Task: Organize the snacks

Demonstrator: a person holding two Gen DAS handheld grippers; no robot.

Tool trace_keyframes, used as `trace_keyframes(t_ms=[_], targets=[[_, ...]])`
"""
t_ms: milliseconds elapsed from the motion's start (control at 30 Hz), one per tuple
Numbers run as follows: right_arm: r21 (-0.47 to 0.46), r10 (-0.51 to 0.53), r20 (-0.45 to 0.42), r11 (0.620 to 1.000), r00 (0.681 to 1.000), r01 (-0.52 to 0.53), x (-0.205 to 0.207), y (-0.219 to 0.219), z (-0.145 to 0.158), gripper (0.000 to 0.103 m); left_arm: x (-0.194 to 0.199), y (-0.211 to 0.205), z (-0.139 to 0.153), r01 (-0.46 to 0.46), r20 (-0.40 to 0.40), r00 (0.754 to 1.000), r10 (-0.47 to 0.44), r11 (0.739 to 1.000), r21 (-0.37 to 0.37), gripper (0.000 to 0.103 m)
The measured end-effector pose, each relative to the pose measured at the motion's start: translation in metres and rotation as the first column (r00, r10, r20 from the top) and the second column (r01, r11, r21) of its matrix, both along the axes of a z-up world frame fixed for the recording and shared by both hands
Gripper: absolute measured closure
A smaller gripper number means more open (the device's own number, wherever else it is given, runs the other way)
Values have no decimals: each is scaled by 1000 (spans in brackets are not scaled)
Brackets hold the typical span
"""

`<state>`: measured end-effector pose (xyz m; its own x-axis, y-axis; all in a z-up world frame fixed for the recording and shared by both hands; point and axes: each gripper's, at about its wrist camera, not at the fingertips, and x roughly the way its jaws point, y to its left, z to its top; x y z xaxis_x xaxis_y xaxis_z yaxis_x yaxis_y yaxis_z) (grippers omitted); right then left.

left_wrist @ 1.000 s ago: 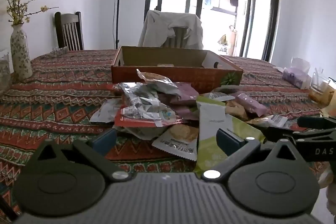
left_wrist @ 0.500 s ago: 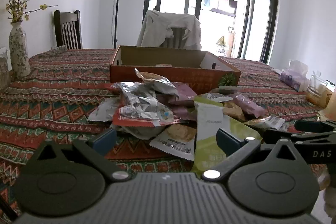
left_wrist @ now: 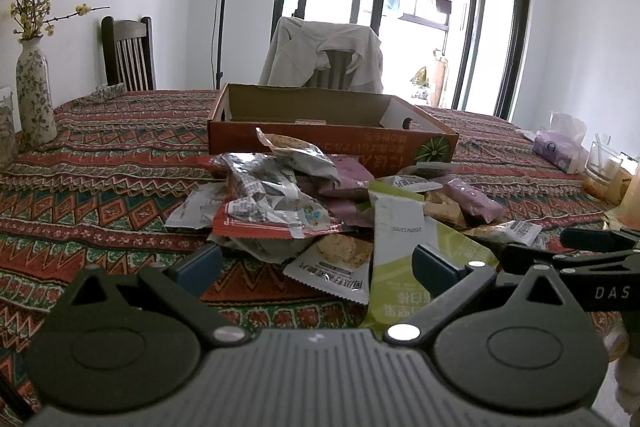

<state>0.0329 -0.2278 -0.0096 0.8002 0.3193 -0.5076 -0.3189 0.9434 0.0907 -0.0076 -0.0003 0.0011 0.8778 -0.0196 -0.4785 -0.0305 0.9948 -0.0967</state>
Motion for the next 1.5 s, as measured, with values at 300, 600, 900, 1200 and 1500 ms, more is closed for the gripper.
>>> trace_keyframes(t_ms=[300,600,900,1200,1500], targets=[[0,-5,2,1000,1000,5,0,-2,0,0,-1,-1,0,4,-1,1000,-4,1000,4,0],[1,-6,3,1000,1000,6,1,-3,0,0,-1,-1,0,4,0,1000,-4,1000,3,0],[0,-6,3,1000,1000,6,0,-3,0,0,-1,-2,0,5,0,1000,-5,1000,1,0],[0,-6,3,1000,1000,6,0,-2,0,0,-3,-2,-1,5,4,1000,-5,1000,1,0],[0,-6,3,1000,1000,6,0,-3,0,0,-3,-2,-1,3,5,1000,-3,1000,0,0]])
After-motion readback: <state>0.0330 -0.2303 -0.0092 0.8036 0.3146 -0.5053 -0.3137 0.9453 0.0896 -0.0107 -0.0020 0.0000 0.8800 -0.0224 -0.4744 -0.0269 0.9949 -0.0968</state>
